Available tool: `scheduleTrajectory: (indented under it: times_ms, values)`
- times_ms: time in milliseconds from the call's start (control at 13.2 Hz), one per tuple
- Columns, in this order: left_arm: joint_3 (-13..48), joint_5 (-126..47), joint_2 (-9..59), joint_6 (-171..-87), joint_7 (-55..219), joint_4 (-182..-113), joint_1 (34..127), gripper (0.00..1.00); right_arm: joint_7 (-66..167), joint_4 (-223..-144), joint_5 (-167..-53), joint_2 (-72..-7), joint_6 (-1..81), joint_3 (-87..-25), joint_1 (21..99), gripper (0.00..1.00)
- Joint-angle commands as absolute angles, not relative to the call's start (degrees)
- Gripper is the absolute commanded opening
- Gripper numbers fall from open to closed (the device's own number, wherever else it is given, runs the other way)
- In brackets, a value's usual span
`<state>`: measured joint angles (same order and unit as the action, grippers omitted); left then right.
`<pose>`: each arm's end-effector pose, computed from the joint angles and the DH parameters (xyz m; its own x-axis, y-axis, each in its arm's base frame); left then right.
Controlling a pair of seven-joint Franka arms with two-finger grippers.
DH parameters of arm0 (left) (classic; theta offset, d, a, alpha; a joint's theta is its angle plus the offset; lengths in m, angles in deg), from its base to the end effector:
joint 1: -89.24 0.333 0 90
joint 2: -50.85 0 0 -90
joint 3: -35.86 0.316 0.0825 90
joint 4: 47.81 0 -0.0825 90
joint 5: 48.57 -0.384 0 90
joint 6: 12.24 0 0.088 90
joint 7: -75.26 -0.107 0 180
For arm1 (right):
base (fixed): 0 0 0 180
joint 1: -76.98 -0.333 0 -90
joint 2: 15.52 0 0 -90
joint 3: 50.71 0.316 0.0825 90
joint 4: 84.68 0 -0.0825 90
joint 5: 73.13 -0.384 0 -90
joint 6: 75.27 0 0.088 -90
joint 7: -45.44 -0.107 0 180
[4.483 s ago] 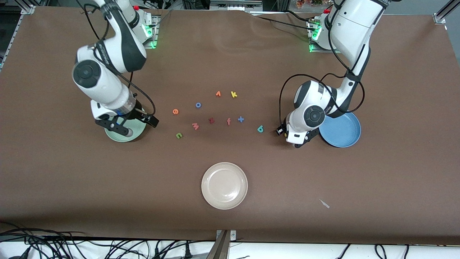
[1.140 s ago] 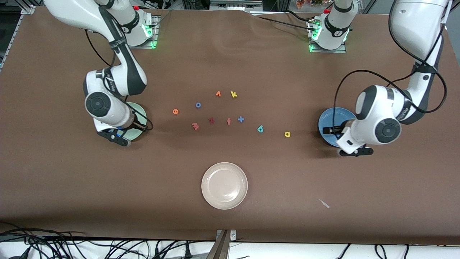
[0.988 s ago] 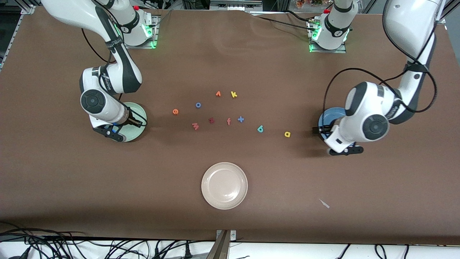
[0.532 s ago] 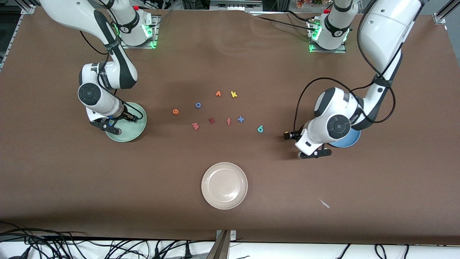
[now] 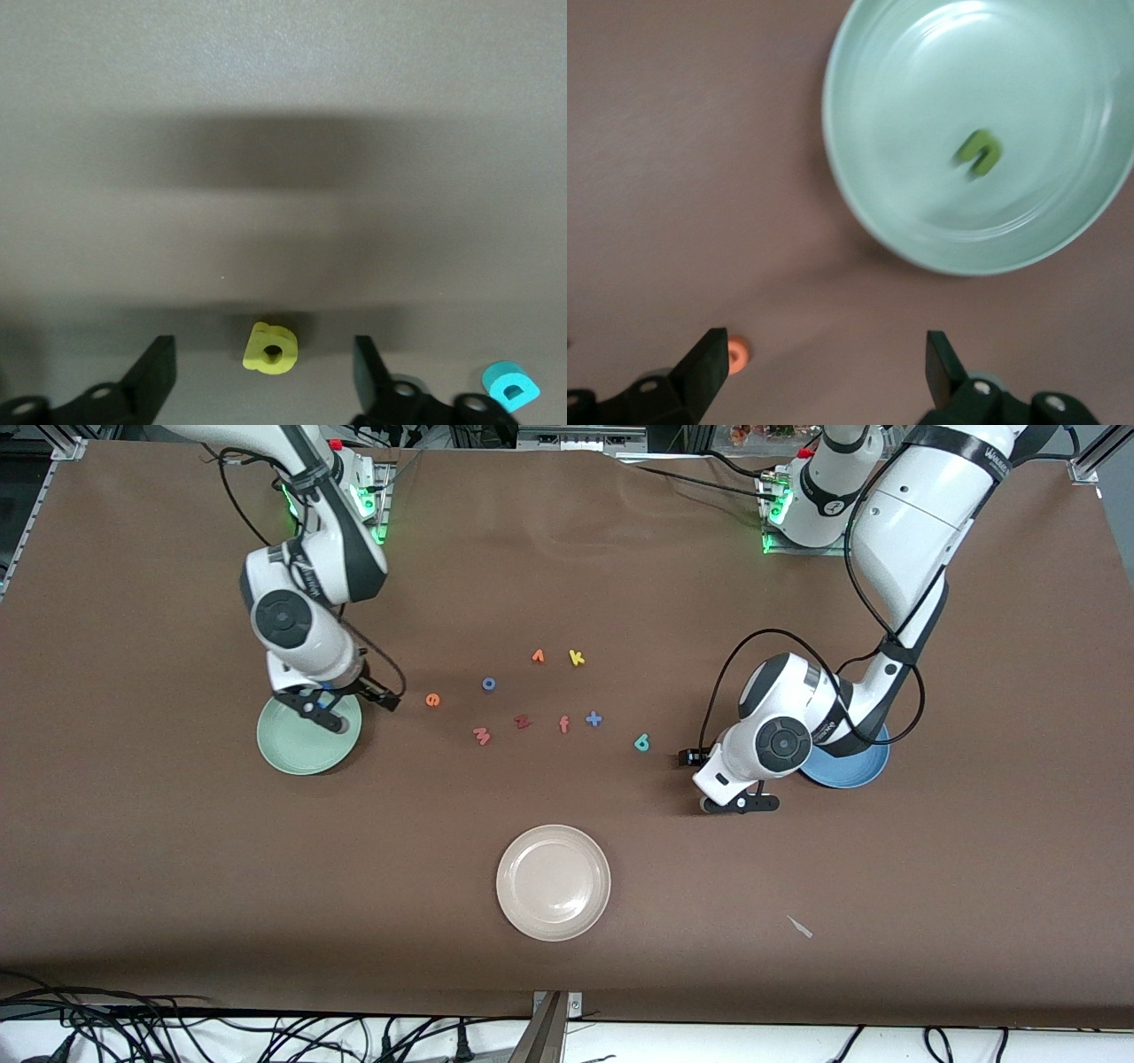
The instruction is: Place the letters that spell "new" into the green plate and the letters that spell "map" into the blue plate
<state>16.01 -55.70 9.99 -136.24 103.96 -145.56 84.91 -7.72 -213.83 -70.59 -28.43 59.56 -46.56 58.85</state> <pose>0.6008 -0.2453 0.1812 0.9681 0.0483 -0.2458 0.0555 -0.9982 0.0224 0.4869 0.1992 0.2535 0.8708 -0.4872 -0.0662 -0.4793 -0.8711 0.1069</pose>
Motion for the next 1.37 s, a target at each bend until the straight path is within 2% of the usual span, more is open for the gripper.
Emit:
scheduleTrajectory:
  times_ms: [0,228,380,532,836,1140,1292]
  values:
    - [16.2,-57.4,9.2,-135.1,103.7,-144.7,84.4,0.8,-11.4,-213.2,-70.8,-31.2,64.5,-43.1,59.2,0.9]
    - [16.2,-57.6,8.1,-135.3,103.7,-144.7,84.4,0.76,-15.6,-213.3,-70.8,-34.7,70.1,-40.8,58.4,0.81]
    - [16.2,-57.5,7.9,-135.3,103.7,-144.7,84.4,0.68,-15.9,-213.3,-70.7,-36.8,73.1,-40.8,57.3,0.78]
    - [16.2,-57.5,7.8,-135.2,103.7,-144.7,84.4,0.53,-15.9,-213.3,-70.6,-37.6,74.1,-40.9,57.3,0.73]
    - [16.2,-57.5,7.8,-135.2,103.8,-144.7,84.5,0.23,-15.9,-213.6,-70.4,-39.8,76.3,-41.0,57.3,0.69]
    - [16.3,-57.5,8.4,-134.9,104.2,-144.0,84.9,0.16,-15.8,-213.7,-70.2,-40.0,76.2,-41.1,57.4,0.61]
    - [16.4,-57.6,11.9,-129.2,103.8,-143.8,86.0,0.16,-15.7,-213.7,-70.2,-40.0,76.1,-41.1,57.4,0.52]
